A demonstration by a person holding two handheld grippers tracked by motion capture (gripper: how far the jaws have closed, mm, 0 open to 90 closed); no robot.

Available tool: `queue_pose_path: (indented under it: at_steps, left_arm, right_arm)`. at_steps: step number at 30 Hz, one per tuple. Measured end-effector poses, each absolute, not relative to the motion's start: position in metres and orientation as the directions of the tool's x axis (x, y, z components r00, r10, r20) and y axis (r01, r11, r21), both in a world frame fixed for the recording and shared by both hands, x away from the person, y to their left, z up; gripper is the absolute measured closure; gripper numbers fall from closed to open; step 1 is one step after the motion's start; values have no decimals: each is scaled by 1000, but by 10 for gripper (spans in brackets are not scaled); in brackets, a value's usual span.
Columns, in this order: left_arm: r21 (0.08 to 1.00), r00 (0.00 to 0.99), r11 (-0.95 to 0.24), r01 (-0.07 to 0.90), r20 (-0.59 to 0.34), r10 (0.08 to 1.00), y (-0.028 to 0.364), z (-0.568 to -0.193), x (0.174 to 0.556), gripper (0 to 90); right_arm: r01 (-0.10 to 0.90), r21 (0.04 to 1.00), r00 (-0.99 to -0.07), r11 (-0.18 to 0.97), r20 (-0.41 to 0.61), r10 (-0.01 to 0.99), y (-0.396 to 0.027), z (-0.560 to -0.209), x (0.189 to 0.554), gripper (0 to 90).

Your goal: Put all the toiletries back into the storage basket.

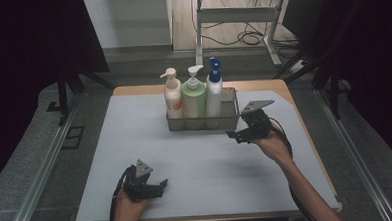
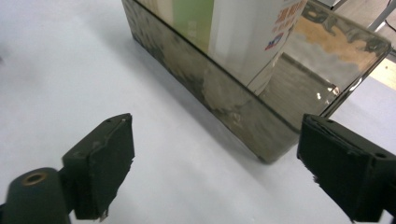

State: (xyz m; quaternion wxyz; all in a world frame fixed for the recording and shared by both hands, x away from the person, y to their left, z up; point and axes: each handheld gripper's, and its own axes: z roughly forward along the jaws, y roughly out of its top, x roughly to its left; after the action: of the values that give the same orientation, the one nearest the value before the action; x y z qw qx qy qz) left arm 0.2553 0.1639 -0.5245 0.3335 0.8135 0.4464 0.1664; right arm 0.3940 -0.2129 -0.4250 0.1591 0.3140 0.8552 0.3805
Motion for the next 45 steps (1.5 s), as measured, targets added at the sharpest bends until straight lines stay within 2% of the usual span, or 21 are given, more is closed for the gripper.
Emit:
queue_pose_path:
  at_steps: [19,45]
  left_arm:
    - [691,546,-379,616,-27,838,164,-525,255,127]
    - [690,546,-380,616,-26,837,164,-524,255,127]
  right_arm:
    - [414,739,-748,531,-55,661,-241,-436,369,6]
    - [446,732,-734,514,-29,679,-275,-460,337,0]
